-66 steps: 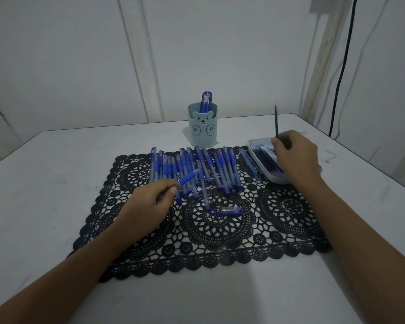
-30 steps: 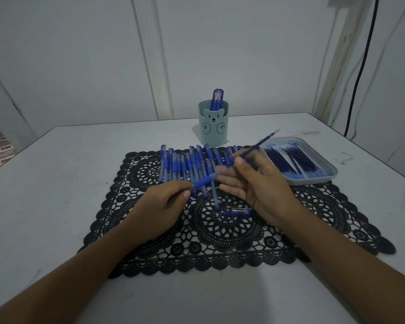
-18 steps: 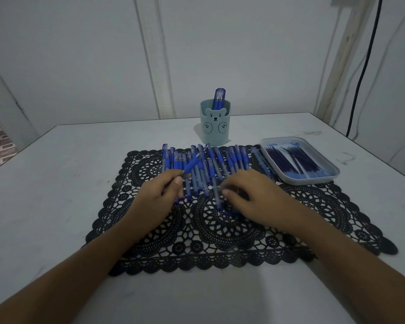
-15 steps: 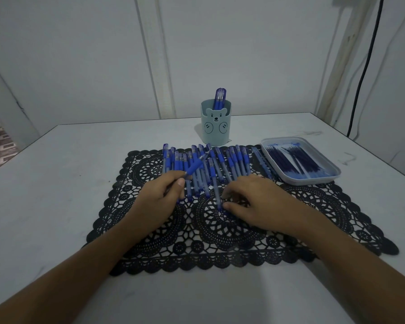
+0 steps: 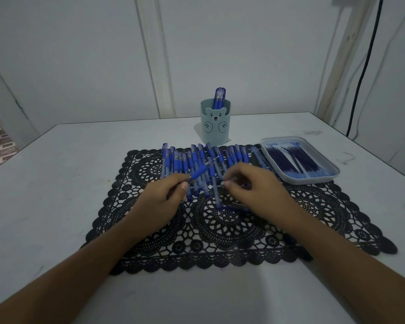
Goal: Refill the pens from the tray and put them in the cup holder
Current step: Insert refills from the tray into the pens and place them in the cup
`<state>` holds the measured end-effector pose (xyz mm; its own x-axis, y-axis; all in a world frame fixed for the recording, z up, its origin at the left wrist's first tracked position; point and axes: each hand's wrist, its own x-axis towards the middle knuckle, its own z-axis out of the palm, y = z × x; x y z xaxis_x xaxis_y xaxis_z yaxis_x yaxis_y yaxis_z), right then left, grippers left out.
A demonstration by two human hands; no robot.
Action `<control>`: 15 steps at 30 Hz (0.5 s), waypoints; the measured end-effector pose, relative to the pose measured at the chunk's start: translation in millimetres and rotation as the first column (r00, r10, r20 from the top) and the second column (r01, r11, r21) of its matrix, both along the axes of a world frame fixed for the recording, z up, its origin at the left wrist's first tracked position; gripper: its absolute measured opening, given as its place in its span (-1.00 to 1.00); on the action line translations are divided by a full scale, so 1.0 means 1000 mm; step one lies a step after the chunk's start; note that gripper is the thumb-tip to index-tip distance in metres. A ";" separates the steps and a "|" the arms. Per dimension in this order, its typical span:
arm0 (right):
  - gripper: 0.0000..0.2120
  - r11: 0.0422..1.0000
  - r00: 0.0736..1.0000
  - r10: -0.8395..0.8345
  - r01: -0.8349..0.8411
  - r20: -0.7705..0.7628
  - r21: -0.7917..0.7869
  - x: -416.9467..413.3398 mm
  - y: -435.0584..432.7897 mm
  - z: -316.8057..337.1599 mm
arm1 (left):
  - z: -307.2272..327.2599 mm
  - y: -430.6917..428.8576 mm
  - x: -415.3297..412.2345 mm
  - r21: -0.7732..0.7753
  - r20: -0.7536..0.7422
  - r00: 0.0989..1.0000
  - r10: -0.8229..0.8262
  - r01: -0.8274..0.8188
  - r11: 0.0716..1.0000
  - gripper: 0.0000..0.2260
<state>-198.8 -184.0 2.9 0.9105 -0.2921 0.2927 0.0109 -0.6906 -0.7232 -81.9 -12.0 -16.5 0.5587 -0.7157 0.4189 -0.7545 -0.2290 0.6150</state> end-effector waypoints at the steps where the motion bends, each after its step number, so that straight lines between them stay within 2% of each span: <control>1: -0.91 0.991 0.998 -0.021 0.014 0.054 0.131 0.000 -0.001 0.002 | 0.000 0.000 0.000 0.006 0.017 1.000 -0.013 0.013 1.000 -0.83; 3: -0.89 0.924 0.985 -0.041 -0.027 0.169 0.380 -0.001 0.000 0.006 | -0.001 0.001 0.000 0.015 0.078 0.996 -0.050 0.049 0.999 -0.84; 5: -0.89 0.852 0.965 -0.056 -0.088 0.257 0.517 -0.001 0.001 0.008 | -0.002 0.001 0.001 0.020 0.113 0.991 -0.070 0.068 0.997 -0.82; 9: -0.88 0.852 0.955 -0.055 -0.107 0.291 0.512 -0.001 0.001 0.008 | -0.003 0.001 0.002 -0.003 0.151 0.985 -0.084 0.085 0.996 -0.80; 12: -0.86 0.890 0.962 -0.025 -0.102 0.271 0.444 -0.001 0.001 0.007 | -0.004 0.000 0.003 -0.020 0.176 0.980 -0.094 0.099 0.995 -0.68; 15: -0.87 0.921 0.968 0.003 -0.100 0.250 0.377 -0.001 0.002 0.006 | -0.005 0.001 0.003 -0.012 0.206 0.973 -0.108 0.113 0.994 -0.68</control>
